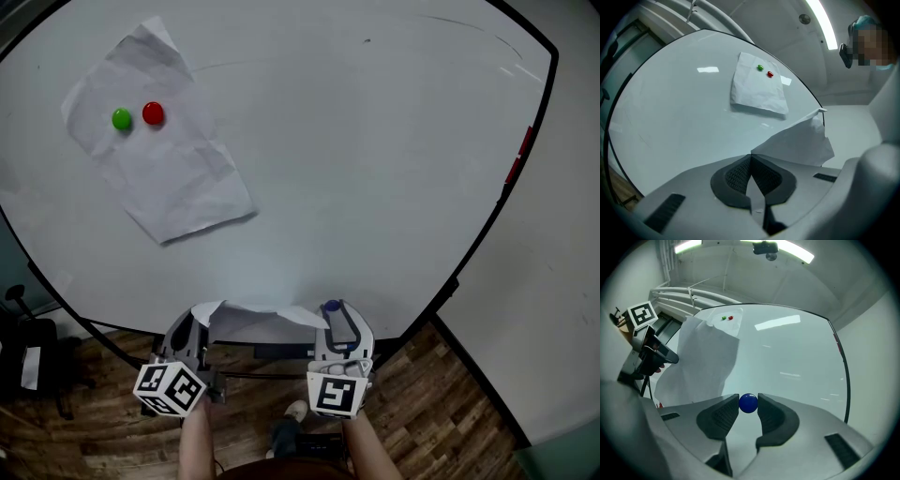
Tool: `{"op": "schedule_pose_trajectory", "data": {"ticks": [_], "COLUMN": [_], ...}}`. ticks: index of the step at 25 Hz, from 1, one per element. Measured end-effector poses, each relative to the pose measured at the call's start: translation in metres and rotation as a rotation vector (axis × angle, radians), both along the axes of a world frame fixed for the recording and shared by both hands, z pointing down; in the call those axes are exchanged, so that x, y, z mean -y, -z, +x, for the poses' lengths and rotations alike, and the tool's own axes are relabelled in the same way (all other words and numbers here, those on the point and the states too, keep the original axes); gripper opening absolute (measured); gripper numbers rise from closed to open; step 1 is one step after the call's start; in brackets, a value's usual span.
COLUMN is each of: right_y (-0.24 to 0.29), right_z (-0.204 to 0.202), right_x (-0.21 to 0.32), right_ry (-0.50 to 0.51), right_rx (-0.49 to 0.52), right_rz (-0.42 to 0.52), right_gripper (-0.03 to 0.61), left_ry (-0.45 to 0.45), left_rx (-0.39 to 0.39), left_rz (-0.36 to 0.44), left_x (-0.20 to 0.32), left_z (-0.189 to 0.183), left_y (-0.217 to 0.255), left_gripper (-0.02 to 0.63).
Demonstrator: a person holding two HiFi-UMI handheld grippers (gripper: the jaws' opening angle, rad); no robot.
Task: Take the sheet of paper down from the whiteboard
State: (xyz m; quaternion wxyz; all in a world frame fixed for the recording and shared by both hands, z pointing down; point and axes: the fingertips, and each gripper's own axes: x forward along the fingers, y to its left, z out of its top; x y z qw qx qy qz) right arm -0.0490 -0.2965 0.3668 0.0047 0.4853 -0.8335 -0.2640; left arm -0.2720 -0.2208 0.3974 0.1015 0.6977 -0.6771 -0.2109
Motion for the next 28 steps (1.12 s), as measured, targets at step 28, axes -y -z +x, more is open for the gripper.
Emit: {"op": "schedule_pose_trajectory", "data": {"ticks": [28], "right_y": [0.002], "right_z": [-0.001], "right_x": [0.001], "right_ry": [0.001], "right_rx": [0.016], "right_rz": [-0.006], "right_gripper": [0.137], "left_ry": [0.053], "left_rx": [0.005], "left_rz": [-0.001], "left_x": [-0.012], "left_z": [-0.018], "left_y": [0.002], "left_gripper": [0.023]}}
